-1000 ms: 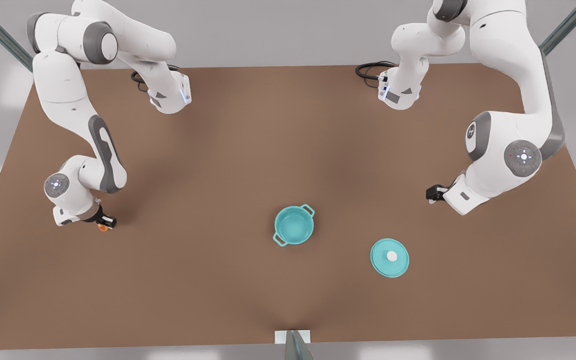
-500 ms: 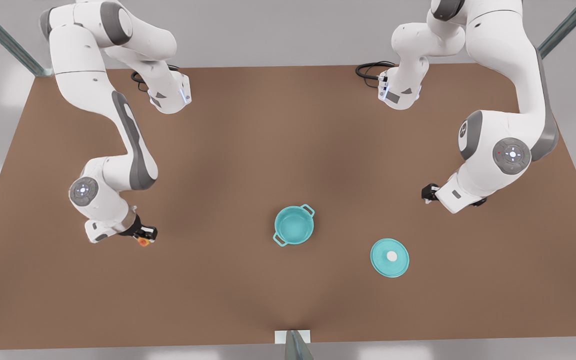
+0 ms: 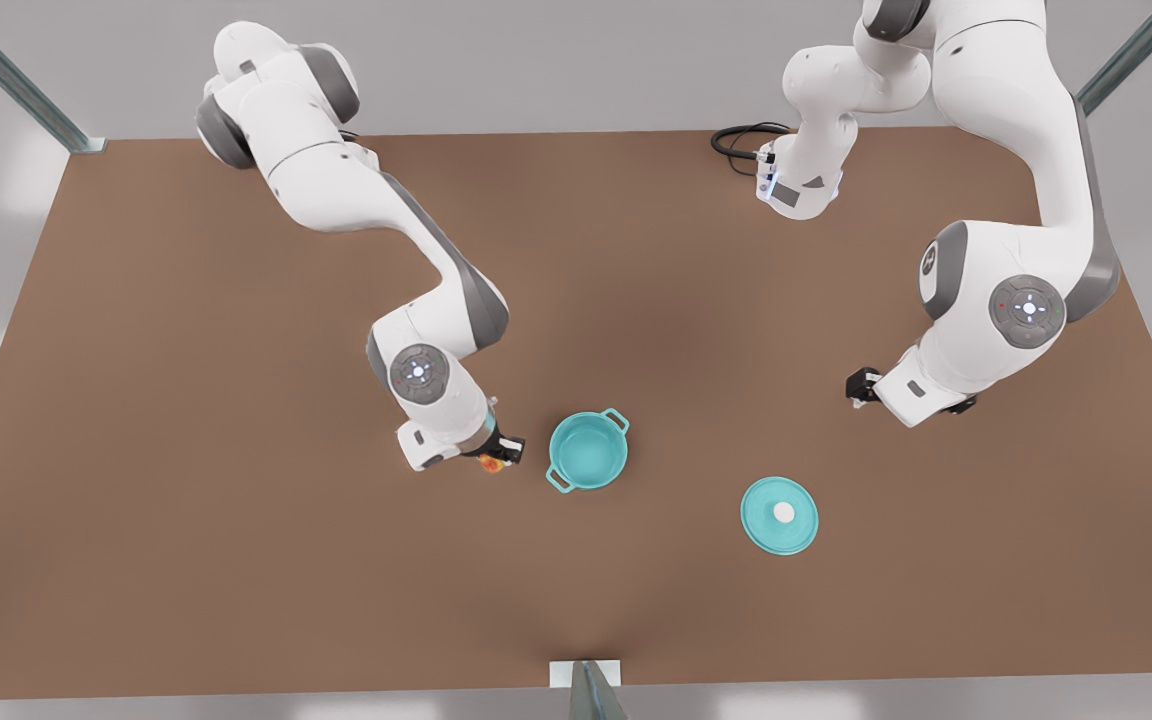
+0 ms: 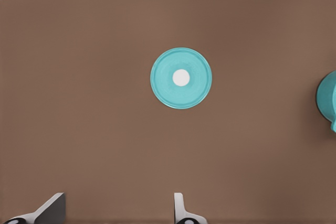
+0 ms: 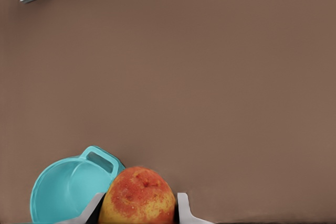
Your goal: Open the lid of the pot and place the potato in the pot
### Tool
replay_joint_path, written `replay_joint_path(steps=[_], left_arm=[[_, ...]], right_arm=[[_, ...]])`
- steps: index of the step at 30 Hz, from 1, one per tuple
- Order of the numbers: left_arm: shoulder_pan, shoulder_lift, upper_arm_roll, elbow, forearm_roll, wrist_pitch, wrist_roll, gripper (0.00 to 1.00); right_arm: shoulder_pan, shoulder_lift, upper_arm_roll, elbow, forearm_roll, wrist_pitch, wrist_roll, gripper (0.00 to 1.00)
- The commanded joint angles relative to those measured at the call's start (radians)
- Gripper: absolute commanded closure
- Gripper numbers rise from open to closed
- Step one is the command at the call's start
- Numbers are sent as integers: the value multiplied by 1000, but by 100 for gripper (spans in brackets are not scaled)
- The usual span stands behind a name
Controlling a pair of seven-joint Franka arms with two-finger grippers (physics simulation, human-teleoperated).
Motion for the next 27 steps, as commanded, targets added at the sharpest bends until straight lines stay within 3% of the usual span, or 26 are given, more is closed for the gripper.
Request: replay_joint_path(steps=[1, 4, 13, 15, 16, 19, 20, 24, 25, 27], left_arm=[[1, -2, 1, 1, 0, 0, 8, 0], [4, -2, 1, 2, -2, 0, 5, 0], [9, 0, 2, 22, -3, -1, 5, 0], [12, 0, 4, 24, 1, -1, 8, 0], [15, 0, 5, 24, -3, 0, 13, 0], [10, 1, 4, 22, 0, 0, 8, 0], [10, 1, 4, 22, 0, 0, 8, 0], [12, 1, 4, 22, 0, 0, 8, 0], [10, 1, 4, 21, 1, 0, 8, 0], [10, 1, 4, 21, 1, 0, 7, 0]], right_arm=[[23, 48, 13, 79, 36, 3, 635, 44], [59, 111, 39, 145, 43, 115, 661, 45], [111, 205, 51, 99, 33, 164, 664, 45], [132, 225, 40, 118, 33, 167, 669, 45], [169, 234, -16, 138, 36, 167, 670, 44], [180, 246, -27, 139, 36, 167, 672, 43], [180, 246, -27, 139, 36, 166, 631, 0], [175, 230, -30, 136, 35, 158, 592, 0], [151, 191, -24, 133, 32, 154, 565, 0], [36, 6, -19, -44, 32, 31, 358, 0]])
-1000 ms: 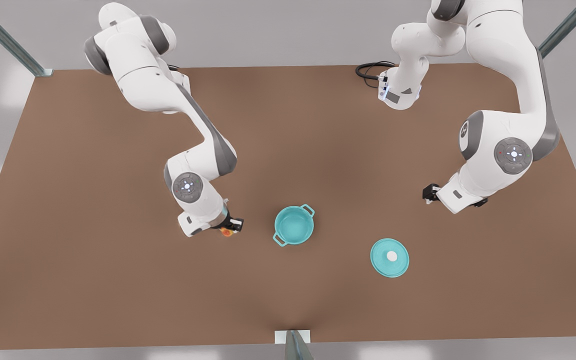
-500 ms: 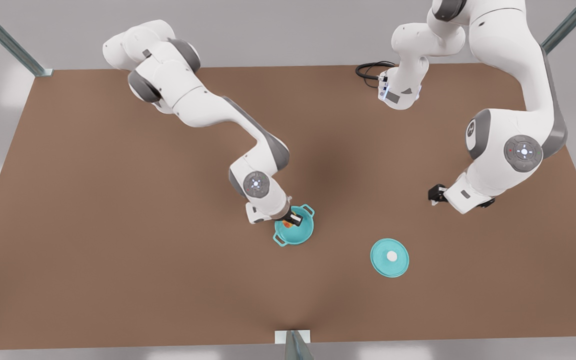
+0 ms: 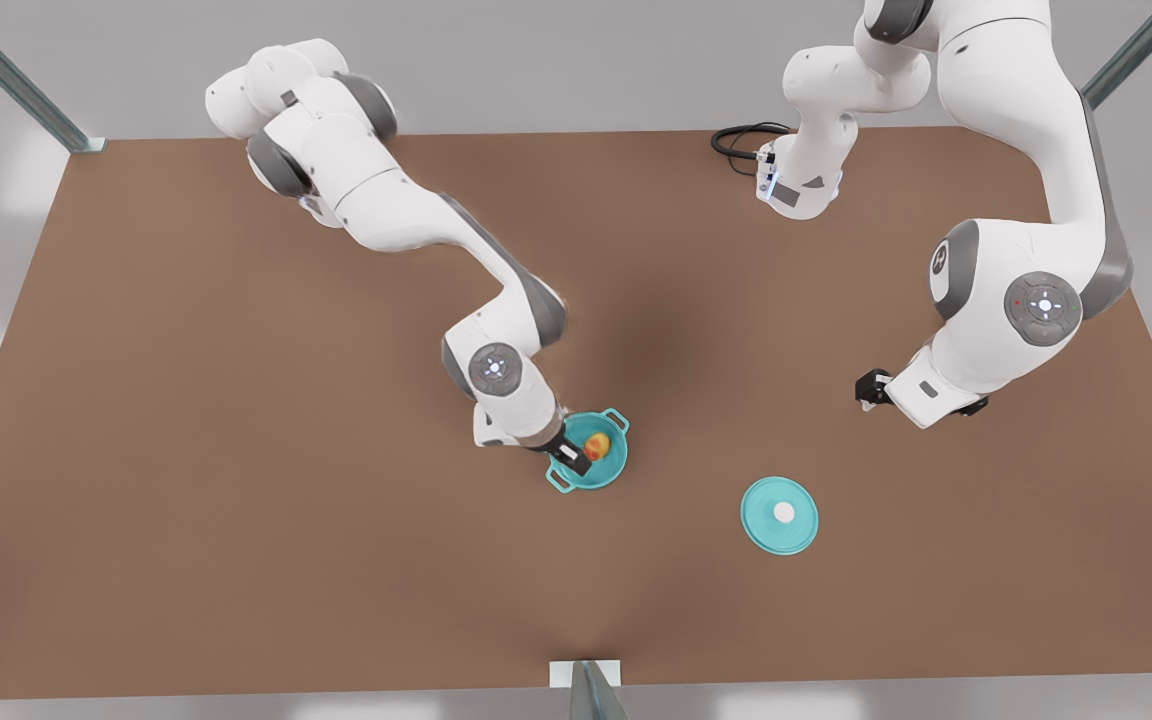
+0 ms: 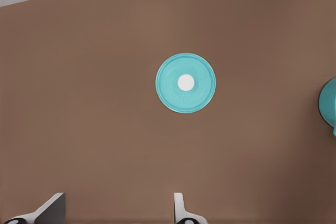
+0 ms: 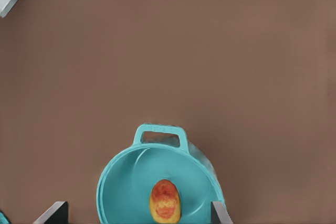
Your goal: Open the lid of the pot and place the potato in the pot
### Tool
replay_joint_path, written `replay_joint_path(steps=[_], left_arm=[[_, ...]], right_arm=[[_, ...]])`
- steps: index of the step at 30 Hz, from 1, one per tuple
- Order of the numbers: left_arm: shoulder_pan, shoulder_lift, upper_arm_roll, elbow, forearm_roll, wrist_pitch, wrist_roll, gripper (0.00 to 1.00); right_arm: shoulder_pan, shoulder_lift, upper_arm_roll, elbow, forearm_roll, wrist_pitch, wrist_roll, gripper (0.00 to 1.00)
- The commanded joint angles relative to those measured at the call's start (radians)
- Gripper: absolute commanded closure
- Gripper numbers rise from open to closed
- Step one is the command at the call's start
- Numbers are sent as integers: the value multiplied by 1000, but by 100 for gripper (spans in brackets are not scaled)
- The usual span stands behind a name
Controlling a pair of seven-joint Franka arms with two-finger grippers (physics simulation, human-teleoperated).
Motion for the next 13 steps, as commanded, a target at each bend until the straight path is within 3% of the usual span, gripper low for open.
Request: replay_joint_path(steps=[1, 2, 3, 5, 8, 13], left_arm=[[-1, -1, 0, 0, 1, 0, 0, 0], [-3, -1, 0, -1, 0, 0, 0, 0], [-4, 3, 0, -1, 0, 0, -1, 0], [-4, 2, 0, -1, 0, -2, 0, 0], [-4, 4, -2, -1, -2, -2, -1, 0], [-3, 5, -2, 2, -6, 0, -1, 0]], right_arm=[[-126, -209, 2, -212, 0, -155, -341, 0], [-235, -372, 0, -381, -8, -252, -608, 0], [-336, -463, -3, -444, -70, -342, -801, 0], [-439, -512, -5, -438, -129, -508, -1041, 0], [-499, -602, -11, -525, -127, -497, -1157, 0], [-547, -584, -9, -522, -164, -516, -1161, 0]])
